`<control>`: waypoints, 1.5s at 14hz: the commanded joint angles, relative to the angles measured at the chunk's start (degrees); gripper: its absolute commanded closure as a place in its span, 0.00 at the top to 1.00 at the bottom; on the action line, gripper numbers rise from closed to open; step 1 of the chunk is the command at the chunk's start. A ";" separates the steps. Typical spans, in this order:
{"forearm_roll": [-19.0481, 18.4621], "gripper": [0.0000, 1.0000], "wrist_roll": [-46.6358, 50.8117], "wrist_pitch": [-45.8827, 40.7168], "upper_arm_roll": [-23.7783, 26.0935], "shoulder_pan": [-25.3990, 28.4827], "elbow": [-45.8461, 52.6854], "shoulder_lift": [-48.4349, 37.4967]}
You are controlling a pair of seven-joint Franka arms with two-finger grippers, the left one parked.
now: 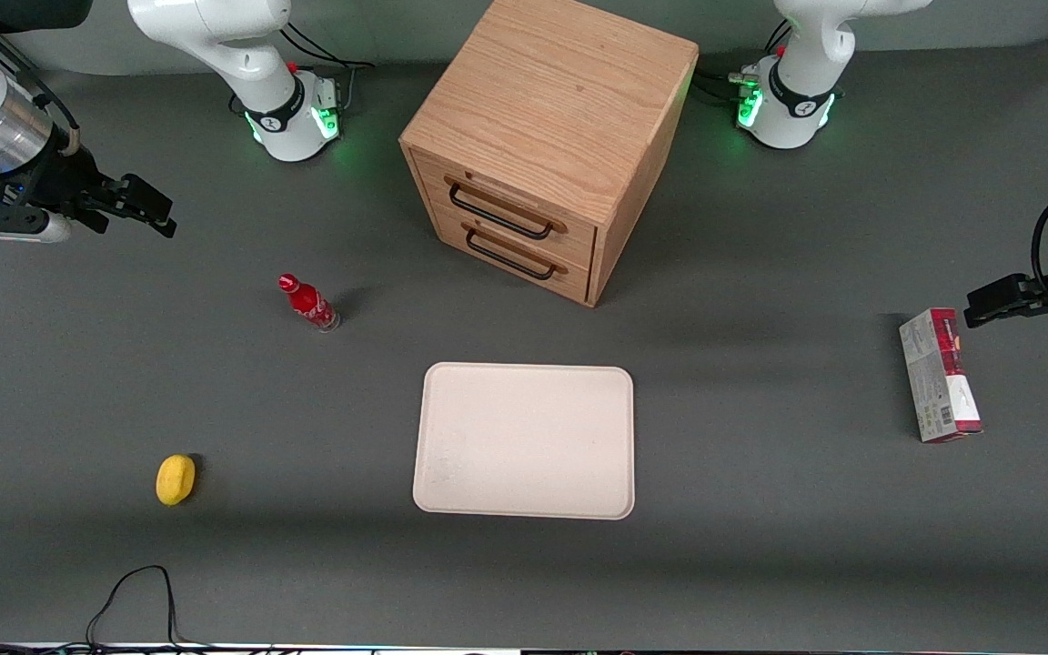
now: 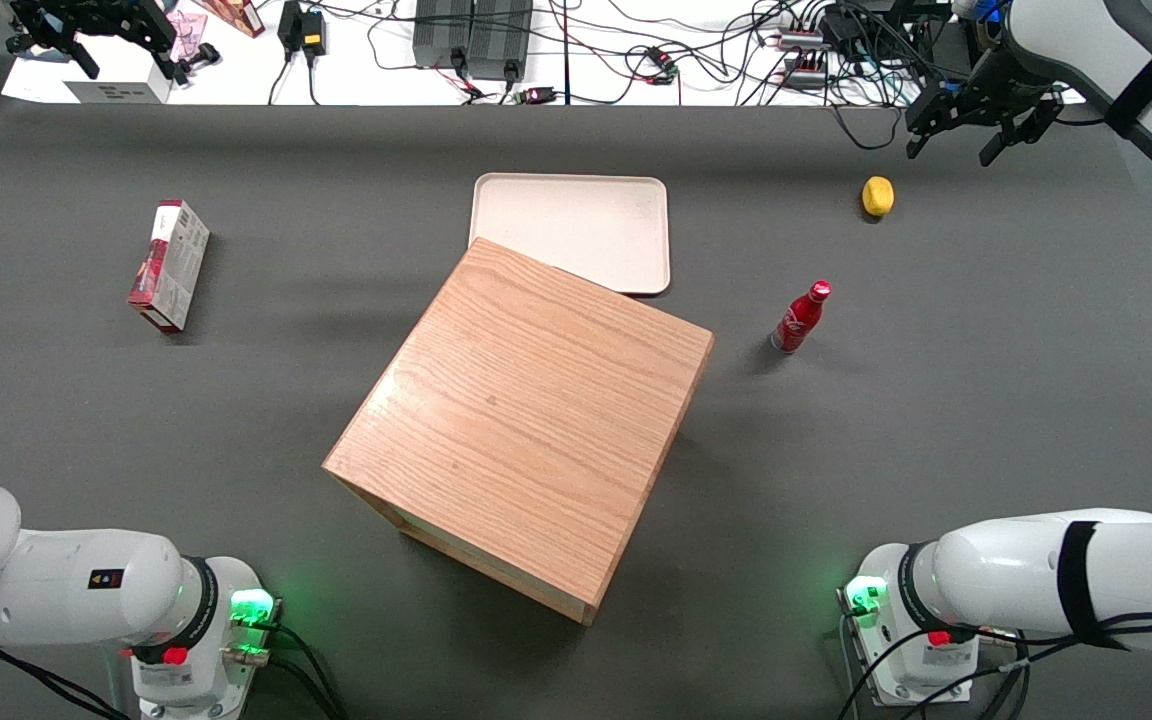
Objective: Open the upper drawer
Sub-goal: 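Move the right gripper to the upper drawer's black handle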
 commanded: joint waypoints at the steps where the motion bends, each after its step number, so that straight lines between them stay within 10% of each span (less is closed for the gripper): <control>1: 0.81 1.00 -0.97 -1.37 -0.28 0.35 0.71 -0.11; 6: 1.42 1.00 -1.49 -1.12 0.85 0.44 6.22 6.37; 21: 5.71 1.00 -24.93 -4.45 35.05 0.70 24.71 26.25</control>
